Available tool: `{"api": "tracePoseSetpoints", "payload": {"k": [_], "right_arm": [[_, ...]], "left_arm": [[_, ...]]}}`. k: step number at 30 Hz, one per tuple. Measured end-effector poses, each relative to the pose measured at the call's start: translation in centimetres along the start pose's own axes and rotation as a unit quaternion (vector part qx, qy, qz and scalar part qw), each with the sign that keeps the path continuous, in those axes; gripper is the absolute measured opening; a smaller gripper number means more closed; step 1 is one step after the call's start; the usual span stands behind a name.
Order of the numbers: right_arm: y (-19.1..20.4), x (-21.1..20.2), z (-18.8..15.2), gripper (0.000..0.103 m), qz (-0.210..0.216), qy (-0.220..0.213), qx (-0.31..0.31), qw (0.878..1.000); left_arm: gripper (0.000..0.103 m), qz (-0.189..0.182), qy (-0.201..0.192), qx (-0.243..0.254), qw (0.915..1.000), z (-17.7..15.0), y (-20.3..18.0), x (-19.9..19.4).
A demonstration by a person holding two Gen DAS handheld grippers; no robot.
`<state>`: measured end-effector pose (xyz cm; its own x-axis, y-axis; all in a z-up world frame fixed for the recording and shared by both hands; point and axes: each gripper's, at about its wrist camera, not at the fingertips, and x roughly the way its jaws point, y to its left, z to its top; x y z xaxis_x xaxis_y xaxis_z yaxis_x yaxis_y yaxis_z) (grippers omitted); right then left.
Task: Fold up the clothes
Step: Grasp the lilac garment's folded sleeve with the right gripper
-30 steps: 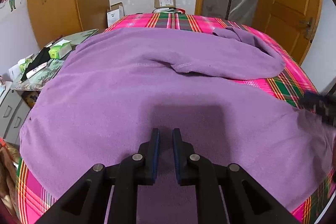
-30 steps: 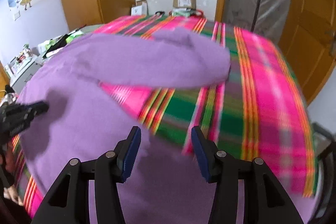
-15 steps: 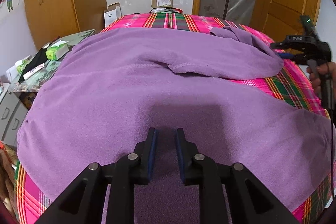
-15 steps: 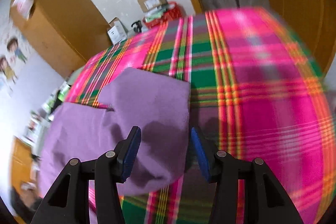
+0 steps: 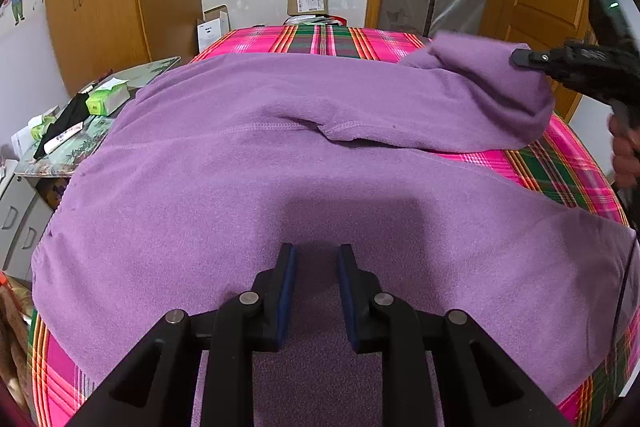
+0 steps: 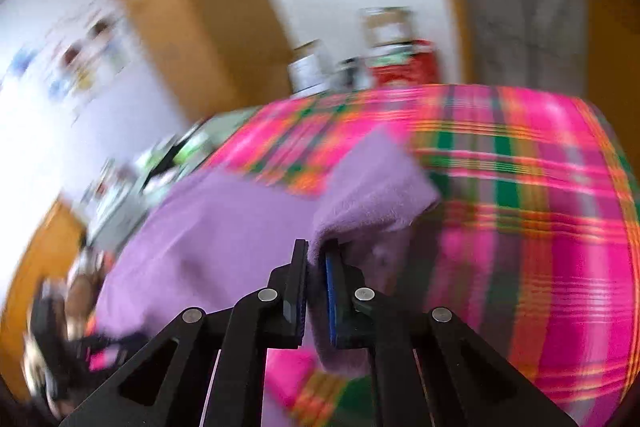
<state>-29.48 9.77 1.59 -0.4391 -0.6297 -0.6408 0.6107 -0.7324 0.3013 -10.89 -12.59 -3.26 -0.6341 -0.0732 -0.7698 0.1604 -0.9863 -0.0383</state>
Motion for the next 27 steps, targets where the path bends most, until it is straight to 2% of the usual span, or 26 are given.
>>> {"api": "tracePoseSetpoints", "payload": {"k": [3,5,7,9,14,17,21,24,27], "right_arm": [[4.3,2.1,-2.9,0.011,0.046,0.077,-0.063,0.994],[5.5,2.8,-4.5,0.013,0.052,0.103,-0.080,0.990],[5.2,2.3,-5.0,0.017,0.053,0.094,-0.066,0.992],[4.1,1.1,-4.7,0.026,0.044,0.062,-0.037,0.996],[1.8,-0.5,-2.9,0.032,0.010,0.006,0.021,1.000],[2.4,0.2,-2.0,0.032,0.041,0.014,0.032,0.999],[4.2,3.4,-1.1,0.032,0.075,0.039,0.032,0.996],[3.4,6.9,-0.1,0.032,0.054,0.055,0.082,0.994],[1.6,9.0,0.8,0.032,0.046,0.052,0.153,0.986]], "left_arm": [[0.022,0.001,0.000,0.001,1.0000,-0.1,-0.1,0.0],[0.022,0.000,0.000,0.000,1.0000,-0.1,0.0,-0.1],[0.022,0.000,0.000,0.000,1.0000,-0.1,0.0,-0.1],[0.022,0.001,0.000,0.001,1.0000,-0.1,-0.1,-0.1],[0.022,0.003,0.000,0.003,1.0000,0.0,-0.1,0.0],[0.022,0.003,0.000,0.003,1.0000,0.1,-0.1,0.0],[0.022,0.002,0.000,0.003,1.0000,0.1,-0.2,-0.1],[0.022,0.001,0.000,0.002,1.0000,0.1,-0.2,-0.1],[0.022,0.000,0.000,0.001,1.0000,0.1,-0.1,-0.1]]}}
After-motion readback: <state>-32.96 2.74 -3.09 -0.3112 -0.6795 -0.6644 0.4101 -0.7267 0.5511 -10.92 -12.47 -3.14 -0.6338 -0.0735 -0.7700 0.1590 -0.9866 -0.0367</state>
